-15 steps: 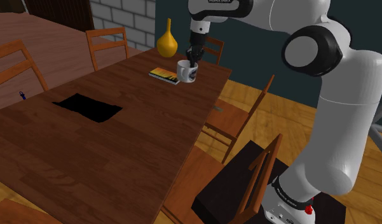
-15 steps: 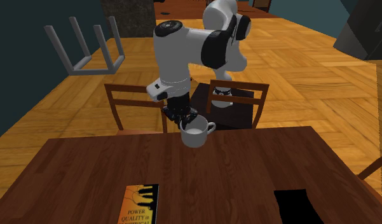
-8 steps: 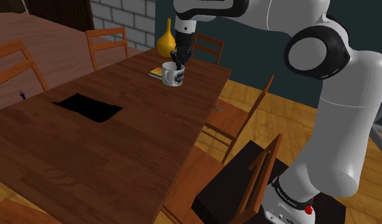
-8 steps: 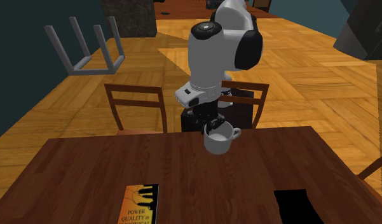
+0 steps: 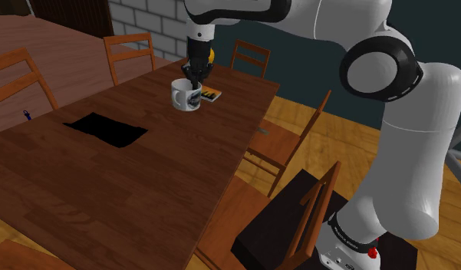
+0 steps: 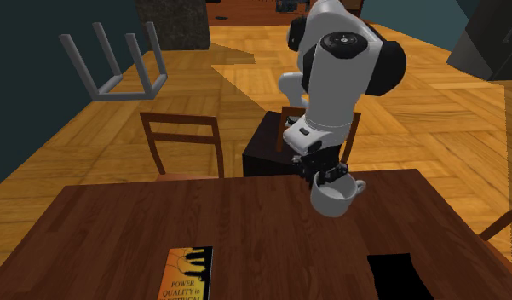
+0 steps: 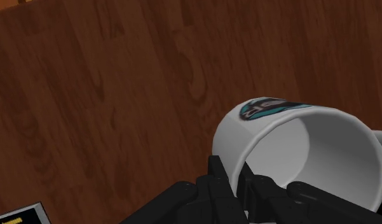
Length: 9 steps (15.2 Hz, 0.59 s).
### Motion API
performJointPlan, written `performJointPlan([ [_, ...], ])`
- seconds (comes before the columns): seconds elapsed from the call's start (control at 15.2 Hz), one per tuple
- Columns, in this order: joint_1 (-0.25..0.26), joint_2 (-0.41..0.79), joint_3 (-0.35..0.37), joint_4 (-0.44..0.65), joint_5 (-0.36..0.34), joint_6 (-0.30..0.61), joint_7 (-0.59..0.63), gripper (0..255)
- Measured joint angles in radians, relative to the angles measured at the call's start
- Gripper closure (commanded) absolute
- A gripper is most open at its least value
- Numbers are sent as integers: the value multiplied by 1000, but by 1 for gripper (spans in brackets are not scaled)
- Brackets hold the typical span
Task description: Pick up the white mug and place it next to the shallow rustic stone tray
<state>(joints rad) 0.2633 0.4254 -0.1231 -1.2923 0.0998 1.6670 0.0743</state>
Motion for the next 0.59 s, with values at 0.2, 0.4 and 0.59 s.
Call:
performJointPlan([
  [0.2, 34, 56, 16, 88, 1, -28, 55, 255],
  [0.4, 81, 98, 35, 145, -2, -40, 121, 255],
  [0.59, 94, 107, 39, 132, -2, -17, 136, 255],
])
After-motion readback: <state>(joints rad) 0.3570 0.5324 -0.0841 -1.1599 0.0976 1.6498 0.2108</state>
